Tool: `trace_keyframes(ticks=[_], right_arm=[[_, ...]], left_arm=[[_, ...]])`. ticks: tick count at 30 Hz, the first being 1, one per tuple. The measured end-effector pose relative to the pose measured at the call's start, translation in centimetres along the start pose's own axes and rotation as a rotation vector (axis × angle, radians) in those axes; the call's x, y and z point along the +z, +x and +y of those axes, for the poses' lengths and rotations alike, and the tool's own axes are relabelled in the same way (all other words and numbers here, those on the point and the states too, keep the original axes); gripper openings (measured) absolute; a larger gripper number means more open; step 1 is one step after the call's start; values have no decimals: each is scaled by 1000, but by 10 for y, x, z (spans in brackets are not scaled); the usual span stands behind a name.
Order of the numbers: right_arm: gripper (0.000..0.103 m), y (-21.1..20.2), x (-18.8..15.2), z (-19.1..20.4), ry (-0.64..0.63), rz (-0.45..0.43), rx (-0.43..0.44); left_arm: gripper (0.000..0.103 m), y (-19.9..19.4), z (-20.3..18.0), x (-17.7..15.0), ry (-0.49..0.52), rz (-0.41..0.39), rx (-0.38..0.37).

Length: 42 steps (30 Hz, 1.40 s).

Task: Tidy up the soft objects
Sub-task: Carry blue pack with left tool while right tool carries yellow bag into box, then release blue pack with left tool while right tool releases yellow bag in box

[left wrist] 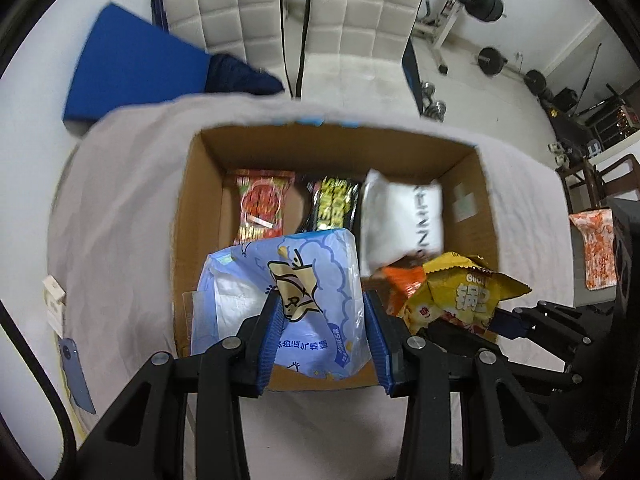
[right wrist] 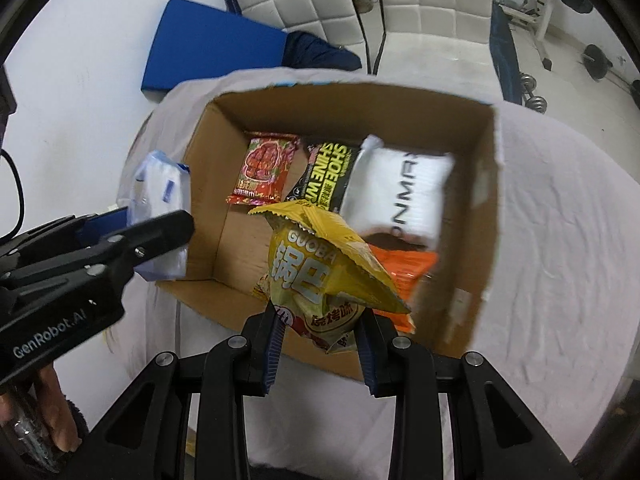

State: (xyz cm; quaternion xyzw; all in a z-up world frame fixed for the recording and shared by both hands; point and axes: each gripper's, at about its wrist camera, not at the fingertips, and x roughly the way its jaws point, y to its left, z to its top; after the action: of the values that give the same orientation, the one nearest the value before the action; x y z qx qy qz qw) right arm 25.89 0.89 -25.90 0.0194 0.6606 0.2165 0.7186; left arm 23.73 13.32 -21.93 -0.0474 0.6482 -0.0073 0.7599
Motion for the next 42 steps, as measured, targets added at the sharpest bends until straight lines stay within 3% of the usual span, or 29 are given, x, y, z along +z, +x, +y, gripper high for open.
trace_keyframes(ticks=[12, 23, 37, 42], right_arm=[[35, 98, 8, 8, 1, 121, -6], [35, 145, 12, 6, -3, 187, 10], [39, 175, 11, -3, 14, 268, 24], [56, 161, 10, -1, 15, 243, 1]], left_arm=[[37, 81, 30, 8, -1, 156, -35], [37, 129, 42, 3, -8, 264, -71], [40, 135, 34, -2, -16, 264, -31], [40, 128, 29, -7, -28, 252, -25]])
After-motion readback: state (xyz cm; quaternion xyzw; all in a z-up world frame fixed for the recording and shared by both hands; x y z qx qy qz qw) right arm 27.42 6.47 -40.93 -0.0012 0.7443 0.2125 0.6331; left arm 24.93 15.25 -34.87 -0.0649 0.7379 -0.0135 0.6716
